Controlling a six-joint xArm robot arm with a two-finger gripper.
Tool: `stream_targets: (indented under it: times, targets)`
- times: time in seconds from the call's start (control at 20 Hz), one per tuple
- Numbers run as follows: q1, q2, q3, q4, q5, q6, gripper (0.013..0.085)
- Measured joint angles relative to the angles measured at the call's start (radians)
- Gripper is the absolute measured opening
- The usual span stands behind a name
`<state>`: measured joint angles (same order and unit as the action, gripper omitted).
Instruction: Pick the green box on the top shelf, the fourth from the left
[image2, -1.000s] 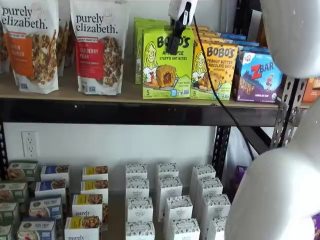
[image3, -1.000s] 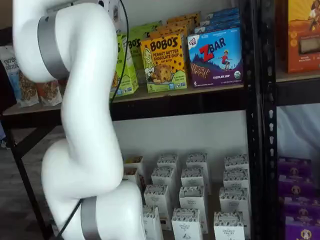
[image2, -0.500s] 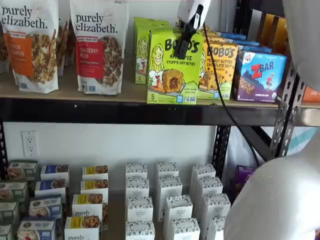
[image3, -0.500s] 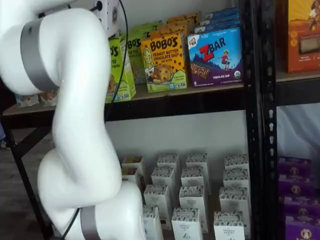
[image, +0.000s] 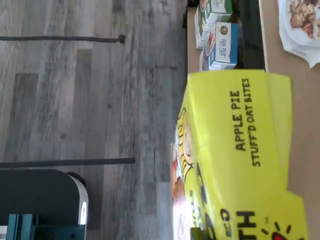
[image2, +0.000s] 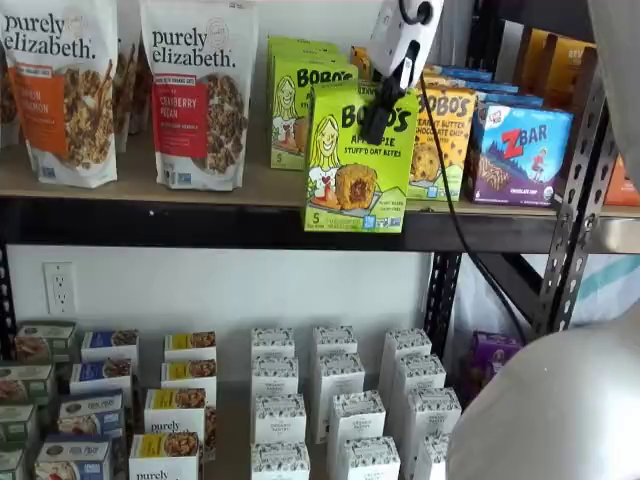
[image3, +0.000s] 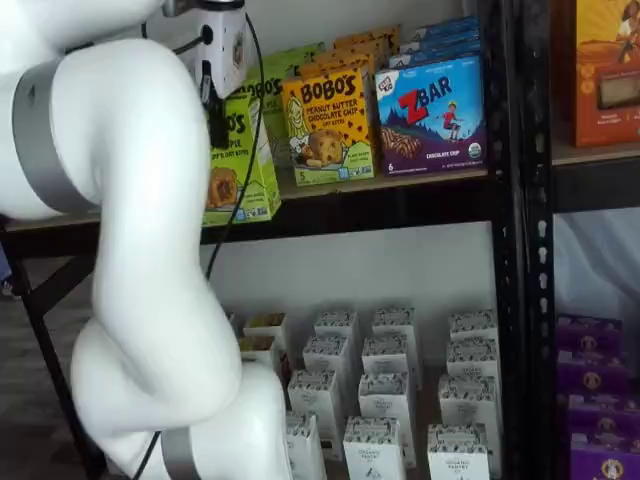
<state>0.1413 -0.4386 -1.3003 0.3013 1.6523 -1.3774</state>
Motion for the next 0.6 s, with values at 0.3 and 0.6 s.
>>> stream_targets:
  times: [0.3, 0.6]
  targets:
    - [-0.016, -0.038, 0.069, -0.002, -0.035, -0.024, 0.0210]
    - [-0.032, -0.061, 0.109, 0.001, -0.054, -0.044, 0.0210]
